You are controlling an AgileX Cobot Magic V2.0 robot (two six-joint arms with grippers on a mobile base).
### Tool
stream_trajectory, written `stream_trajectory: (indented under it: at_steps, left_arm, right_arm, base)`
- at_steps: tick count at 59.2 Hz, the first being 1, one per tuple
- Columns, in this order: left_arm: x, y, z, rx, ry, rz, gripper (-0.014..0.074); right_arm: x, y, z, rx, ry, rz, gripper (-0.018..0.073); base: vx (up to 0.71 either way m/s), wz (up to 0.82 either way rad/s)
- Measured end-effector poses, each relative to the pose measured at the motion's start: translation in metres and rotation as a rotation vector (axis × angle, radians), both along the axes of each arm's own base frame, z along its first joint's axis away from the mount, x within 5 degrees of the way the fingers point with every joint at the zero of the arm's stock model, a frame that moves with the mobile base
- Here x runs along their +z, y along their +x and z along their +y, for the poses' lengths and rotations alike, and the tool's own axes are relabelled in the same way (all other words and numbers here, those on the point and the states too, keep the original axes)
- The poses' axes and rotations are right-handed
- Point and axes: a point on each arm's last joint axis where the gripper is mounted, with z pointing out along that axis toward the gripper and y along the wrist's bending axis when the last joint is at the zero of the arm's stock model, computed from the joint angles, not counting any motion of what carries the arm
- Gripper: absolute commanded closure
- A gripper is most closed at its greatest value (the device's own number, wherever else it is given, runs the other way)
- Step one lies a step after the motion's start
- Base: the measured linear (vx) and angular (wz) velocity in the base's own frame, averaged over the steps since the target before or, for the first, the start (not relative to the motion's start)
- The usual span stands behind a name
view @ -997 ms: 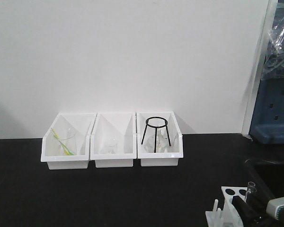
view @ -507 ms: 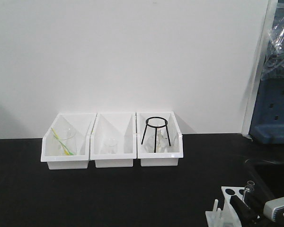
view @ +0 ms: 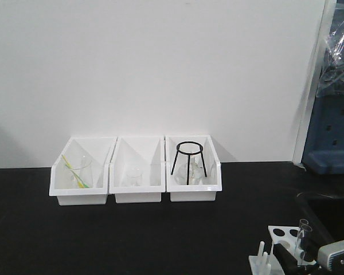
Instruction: Flip and reinsert test tube from rack
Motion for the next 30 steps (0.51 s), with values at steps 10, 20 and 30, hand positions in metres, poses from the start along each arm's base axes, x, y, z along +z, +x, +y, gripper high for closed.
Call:
stream_trajectory:
  at_steps: [10,20,30]
  left_arm:
    - [0.000,0.000,0.000,0.000,0.000,0.000,0.0603]
    - [0.000,0.000,0.000,0.000,0.000,0.000,0.0603]
    - [0.000,0.000,0.000,0.000,0.000,0.000,0.0603]
  right_arm:
    - [0.040,-0.009,-0.002,-0.017,0.013,-0.160,0.0083]
    - [0.083,-0.029,-0.003,-0.027,0.045,-0.275,0.0158]
    - [0.110,-0.059,-0.007,-0.075,0.075,-0.212,0.0393]
  base:
    - [0.00,0.00]
    - [0.00,0.00]
    - [0.00,0.00]
